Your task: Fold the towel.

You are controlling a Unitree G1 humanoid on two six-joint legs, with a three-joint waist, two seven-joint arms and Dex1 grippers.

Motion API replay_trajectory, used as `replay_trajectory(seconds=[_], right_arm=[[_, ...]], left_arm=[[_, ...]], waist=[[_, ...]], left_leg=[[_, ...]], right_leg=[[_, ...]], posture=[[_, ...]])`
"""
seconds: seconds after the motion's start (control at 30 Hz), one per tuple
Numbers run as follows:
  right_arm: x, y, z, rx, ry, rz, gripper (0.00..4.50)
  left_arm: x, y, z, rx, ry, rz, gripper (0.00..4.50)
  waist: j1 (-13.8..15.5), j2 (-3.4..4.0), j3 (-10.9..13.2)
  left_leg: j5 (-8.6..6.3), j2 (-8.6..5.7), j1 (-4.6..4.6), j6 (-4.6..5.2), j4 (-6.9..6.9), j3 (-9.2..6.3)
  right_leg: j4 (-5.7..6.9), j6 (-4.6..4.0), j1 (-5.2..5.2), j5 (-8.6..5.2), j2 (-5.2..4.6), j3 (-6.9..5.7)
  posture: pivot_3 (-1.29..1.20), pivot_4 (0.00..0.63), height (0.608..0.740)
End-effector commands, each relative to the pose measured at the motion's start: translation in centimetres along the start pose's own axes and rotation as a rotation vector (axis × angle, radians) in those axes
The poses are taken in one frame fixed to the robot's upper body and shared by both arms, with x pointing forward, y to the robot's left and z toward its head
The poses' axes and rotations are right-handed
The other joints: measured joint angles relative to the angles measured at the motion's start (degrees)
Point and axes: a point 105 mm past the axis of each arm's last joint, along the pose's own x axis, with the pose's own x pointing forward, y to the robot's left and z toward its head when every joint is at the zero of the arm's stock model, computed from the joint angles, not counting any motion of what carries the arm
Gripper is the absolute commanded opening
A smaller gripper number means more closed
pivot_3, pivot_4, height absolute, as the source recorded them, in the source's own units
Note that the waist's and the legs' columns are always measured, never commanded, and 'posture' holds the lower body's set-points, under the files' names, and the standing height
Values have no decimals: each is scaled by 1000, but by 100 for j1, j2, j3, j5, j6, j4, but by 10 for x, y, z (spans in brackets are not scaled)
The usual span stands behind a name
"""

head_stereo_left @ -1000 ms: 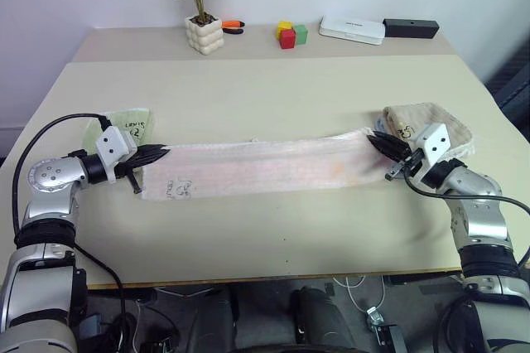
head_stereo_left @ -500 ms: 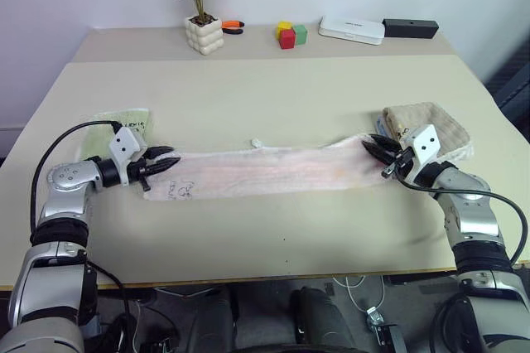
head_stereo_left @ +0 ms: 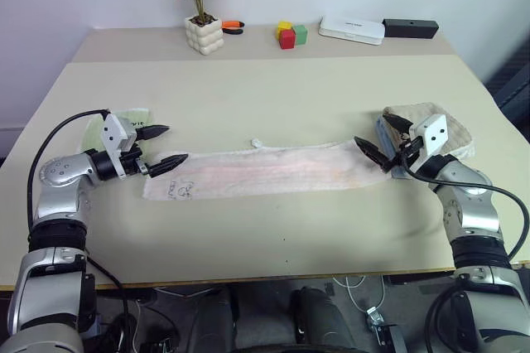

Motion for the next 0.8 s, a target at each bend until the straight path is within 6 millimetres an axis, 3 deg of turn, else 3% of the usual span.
replay_trajectory(seconds=[0.03, 0.1, 0.17, 0.37, 0.63, 0.8], right_arm=[[1, 3, 24, 40, -94, 35, 4470], [2, 6, 26, 56, -99, 41, 3964], [4, 9, 28, 59, -100, 46, 3151], [6, 17, 28, 56, -89, 62, 138], [11, 48, 16, 102, -73, 78, 129], [20, 72, 9, 105, -62, 79, 129]], left_arm=[[-2, -7, 22, -84, -91, -31, 4500], [-2, -9, 27, -115, -111, -24, 3988], [-3, -7, 30, -132, -119, 3, 3203], [-9, -13, 39, -170, -134, -6, 210], [1, -40, 50, -324, -222, 3, 98], [31, -73, 47, -456, -318, 33, 98]], waist=[[-6, 0, 0], [0, 0, 0], [5, 0, 0], [2, 0, 0], [16, -2, -1], [20, -2, -1]], left_leg=[[0, 0, 0, 0, -1, 0], [0, 1, 1, 0, 0, -2], [0, 0, 1, 0, 1, -3], [0, 0, 1, 0, 1, -3], [0, 0, 1, -1, 2, -8], [0, -1, 1, -1, 1, -12]], right_leg=[[0, 0, 0, 0, 0, 0], [3, 0, 0, 0, 1, 0], [3, 0, 0, 0, 1, 0], [2, 0, 0, 0, 0, 0], [2, -1, 4, -1, 0, 0], [-2, 0, 7, -1, 0, 2]], posture=[[0, 150, 735], [0, 150, 735], [0, 150, 735], [0, 150, 735], [0, 150, 735], [0, 150, 735]])
